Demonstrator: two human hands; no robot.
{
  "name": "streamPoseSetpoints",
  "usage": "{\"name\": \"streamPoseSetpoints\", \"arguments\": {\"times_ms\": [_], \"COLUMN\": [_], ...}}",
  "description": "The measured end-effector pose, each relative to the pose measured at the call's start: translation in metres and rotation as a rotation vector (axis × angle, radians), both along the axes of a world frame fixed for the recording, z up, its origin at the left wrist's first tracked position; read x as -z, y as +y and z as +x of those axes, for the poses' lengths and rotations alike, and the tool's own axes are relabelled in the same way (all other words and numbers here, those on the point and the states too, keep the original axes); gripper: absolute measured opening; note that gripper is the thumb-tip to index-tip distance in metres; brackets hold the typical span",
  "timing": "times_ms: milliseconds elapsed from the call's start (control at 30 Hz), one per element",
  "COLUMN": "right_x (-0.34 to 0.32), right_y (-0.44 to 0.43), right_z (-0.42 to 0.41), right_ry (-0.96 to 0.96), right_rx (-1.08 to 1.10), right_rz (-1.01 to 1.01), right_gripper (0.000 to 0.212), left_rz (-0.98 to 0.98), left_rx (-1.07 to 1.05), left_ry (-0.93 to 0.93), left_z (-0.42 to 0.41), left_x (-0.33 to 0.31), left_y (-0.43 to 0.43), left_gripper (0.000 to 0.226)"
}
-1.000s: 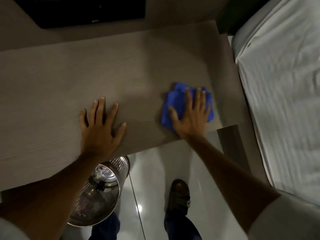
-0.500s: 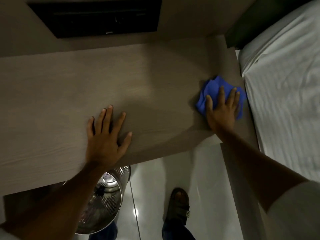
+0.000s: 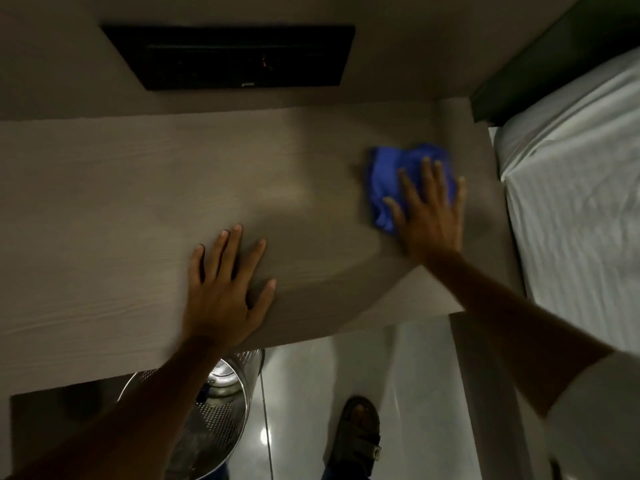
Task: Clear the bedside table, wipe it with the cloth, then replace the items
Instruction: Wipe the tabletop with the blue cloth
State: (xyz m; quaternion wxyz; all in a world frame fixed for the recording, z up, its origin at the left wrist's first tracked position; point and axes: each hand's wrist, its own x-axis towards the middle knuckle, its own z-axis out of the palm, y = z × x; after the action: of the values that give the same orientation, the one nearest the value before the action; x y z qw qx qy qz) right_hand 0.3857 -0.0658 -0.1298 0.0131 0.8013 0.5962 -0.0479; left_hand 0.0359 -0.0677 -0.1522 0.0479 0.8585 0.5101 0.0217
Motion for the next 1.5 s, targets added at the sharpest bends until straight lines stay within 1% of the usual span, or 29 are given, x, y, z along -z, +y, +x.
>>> {"name": "streamPoseSetpoints", "arguments": {"times_ms": [67,133,200,267,333,433,533,633,700,767,833,933,967,1033,1100,1133,1233,1367,1433,1467,1500], "right_x": [-0.008,-0.008,-0.007,-0.001,0.007,0.011,0.006,0.005,0.002,-0.001,-0.003,-0.006,-0.011,-0.013,-0.008,-0.004,0.004,0.005,0.003,0.005,0.006], "right_y": [0.017,0.044,0.075,0.102,0.111,0.071,-0.004,-0.079,-0.111,-0.104,-0.069,0.015,0.042,0.089,0.122,0.133,0.162,0.191,0.179,0.164,0.147], "right_z": [0.044,0.072,0.082,0.063,0.027,-0.040,-0.097,-0.149,-0.165,-0.161,-0.146,-0.123,-0.113,-0.112,-0.145,-0.175,-0.290,-0.433,-0.466,-0.468,-0.459], "right_ry": [0.017,0.085,0.123,0.143,0.139,0.119,0.135,0.155,0.157,0.154,0.157,0.214,0.227,0.221,0.193,0.189,0.222,0.272,0.284,0.280,0.265], "right_rx": [0.219,0.321,0.339,0.280,0.196,0.093,0.033,-0.042,-0.098,-0.128,-0.008,0.340,0.405,0.436,0.368,0.294,0.074,-0.230,-0.400,-0.485,-0.525], "right_rz": [-0.018,-0.029,-0.058,-0.057,-0.016,0.015,0.039,-0.029,-0.079,-0.066,-0.033,-0.044,-0.064,-0.118,-0.166,-0.170,-0.128,-0.155,-0.139,-0.119,-0.089], "right_gripper": [0.059,0.063,0.065,0.064,0.061,0.058,0.058,0.061,0.062,0.060,0.057,0.058,0.060,0.062,0.062,0.061,0.057,0.056,0.055,0.054,0.053], "left_rz": [-0.008,-0.016,-0.033,-0.037,-0.023,0.008,0.007,-0.022,-0.002,0.041,0.018,-0.061,-0.087,-0.073,-0.069,-0.069,-0.094,-0.108,-0.097,-0.096,-0.099], "left_rx": [-0.012,-0.023,-0.020,-0.026,-0.025,-0.025,-0.018,-0.003,-0.044,-0.122,-0.181,-0.274,-0.280,-0.271,-0.249,-0.242,-0.253,-0.255,-0.248,-0.250,-0.245], "left_ry": [0.000,-0.004,-0.024,-0.030,-0.050,-0.072,-0.099,-0.225,-0.273,-0.198,-0.114,0.045,0.081,0.092,0.075,0.074,0.024,-0.021,-0.030,-0.024,-0.015], "left_z": [0.000,0.002,0.006,0.002,0.001,0.002,0.000,0.001,-0.023,-0.080,-0.152,-0.236,-0.242,-0.247,-0.250,-0.252,-0.256,-0.254,-0.255,-0.256,-0.256], "left_x": [0.001,0.001,0.002,0.004,0.006,0.007,0.004,-0.004,-0.009,-0.012,-0.011,-0.010,-0.008,0.000,0.005,0.003,-0.006,-0.013,-0.012,-0.012,-0.012], "left_y": [-0.001,-0.002,-0.002,-0.002,0.001,0.000,-0.001,0.000,-0.003,0.001,0.007,0.016,0.017,0.017,0.017,0.014,0.017,0.017,0.019,0.019,0.020], "left_gripper": [0.069,0.069,0.068,0.068,0.066,0.065,0.065,0.057,0.051,0.049,0.056,0.073,0.077,0.080,0.081,0.081,0.079,0.076,0.073,0.071,0.070]}}
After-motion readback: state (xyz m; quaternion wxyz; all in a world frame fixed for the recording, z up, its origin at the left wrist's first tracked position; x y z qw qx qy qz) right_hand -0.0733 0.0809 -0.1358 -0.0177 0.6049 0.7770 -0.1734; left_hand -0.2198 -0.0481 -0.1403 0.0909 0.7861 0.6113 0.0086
